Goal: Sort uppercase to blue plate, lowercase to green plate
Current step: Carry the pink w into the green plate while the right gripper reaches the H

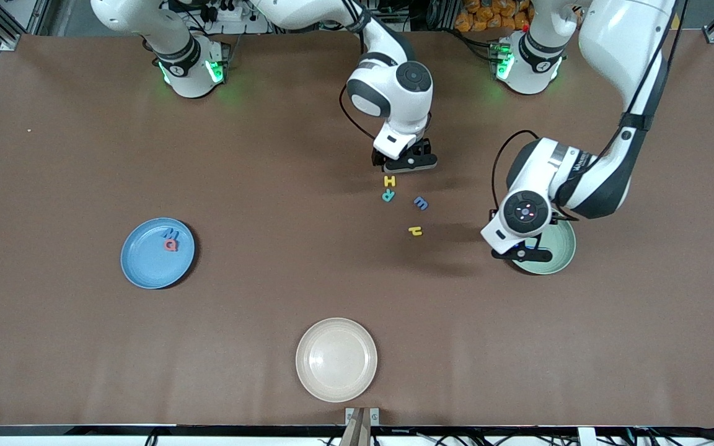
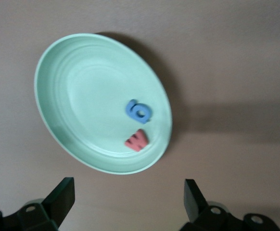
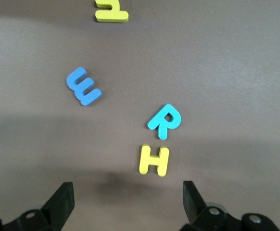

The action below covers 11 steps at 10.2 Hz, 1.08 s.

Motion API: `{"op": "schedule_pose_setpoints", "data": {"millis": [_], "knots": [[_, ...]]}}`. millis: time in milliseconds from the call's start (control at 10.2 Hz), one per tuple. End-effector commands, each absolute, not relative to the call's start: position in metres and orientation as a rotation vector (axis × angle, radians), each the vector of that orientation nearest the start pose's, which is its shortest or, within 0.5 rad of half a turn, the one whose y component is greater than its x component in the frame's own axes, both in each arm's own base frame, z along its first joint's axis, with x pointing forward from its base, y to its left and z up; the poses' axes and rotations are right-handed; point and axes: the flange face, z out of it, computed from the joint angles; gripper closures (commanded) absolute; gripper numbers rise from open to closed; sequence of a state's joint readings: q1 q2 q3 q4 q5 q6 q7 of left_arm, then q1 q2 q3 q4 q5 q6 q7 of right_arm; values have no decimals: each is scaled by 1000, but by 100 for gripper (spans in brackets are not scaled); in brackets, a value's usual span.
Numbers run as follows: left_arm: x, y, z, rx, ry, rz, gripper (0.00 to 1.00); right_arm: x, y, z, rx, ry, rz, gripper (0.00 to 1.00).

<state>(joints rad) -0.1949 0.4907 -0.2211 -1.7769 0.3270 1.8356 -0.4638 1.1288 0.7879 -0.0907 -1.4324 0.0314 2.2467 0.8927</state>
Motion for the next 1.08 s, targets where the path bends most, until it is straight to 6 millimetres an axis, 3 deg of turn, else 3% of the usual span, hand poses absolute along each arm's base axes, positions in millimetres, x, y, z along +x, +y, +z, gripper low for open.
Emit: {"op": "schedule_pose_setpoints", "data": {"millis": [0,295,984], "knots": [[576,-227,263,-2796,63,364,0,366,637,214,-3101,-290,-123,0],[580,-234,260,-2868,5,342,0,372,624,191,-3115,-232,-44,0],[584,-250,258,-2935,-179,249,0,373,614,182,-3088,-177,35,2]]}}
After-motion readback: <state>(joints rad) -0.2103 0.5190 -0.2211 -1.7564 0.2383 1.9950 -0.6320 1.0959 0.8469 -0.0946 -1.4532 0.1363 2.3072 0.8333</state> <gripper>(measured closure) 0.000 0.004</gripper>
